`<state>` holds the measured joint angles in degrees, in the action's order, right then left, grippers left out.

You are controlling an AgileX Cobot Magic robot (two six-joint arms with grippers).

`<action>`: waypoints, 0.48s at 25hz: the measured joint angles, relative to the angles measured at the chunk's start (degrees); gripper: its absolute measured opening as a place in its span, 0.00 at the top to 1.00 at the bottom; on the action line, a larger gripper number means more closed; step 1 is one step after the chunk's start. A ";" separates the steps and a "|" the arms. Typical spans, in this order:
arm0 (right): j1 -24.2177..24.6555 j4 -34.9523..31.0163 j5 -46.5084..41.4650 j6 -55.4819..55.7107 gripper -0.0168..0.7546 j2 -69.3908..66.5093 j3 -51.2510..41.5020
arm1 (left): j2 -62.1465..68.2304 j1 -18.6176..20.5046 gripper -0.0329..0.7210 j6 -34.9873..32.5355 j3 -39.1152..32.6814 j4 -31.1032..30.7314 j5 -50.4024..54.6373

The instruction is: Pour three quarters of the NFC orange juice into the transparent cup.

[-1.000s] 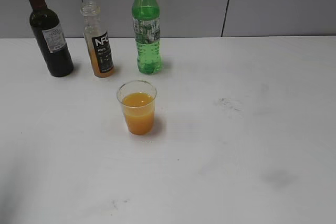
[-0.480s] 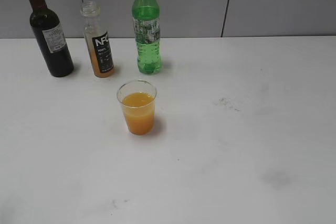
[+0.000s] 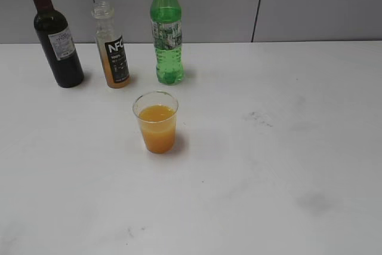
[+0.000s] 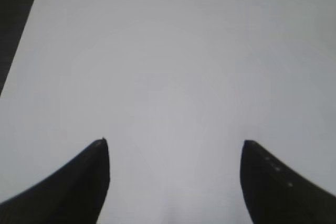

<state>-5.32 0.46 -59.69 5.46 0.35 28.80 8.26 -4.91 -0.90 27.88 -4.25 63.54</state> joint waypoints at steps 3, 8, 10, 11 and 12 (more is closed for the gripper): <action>0.00 0.00 0.00 0.00 0.24 0.00 0.00 | -4.23 0.00 0.17 0.39 -0.11 0.00 -0.11; 0.00 0.00 0.00 0.00 0.24 0.00 0.00 | -8.39 0.00 0.17 0.54 -0.12 -0.41 -0.35; 0.00 0.00 0.00 0.00 0.24 0.00 0.00 | -8.51 0.04 0.17 0.54 -0.16 -0.41 -0.40; 0.00 0.00 0.00 0.00 0.24 0.00 0.00 | -8.58 0.04 0.17 0.54 -0.16 -0.41 -0.40; 0.00 0.00 0.00 0.00 0.24 0.00 0.00 | -8.58 0.04 0.17 0.54 -0.16 -0.41 -0.40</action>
<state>-5.32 0.46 -59.69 5.46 0.35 28.80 -0.32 -4.87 -0.35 27.72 -4.66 63.14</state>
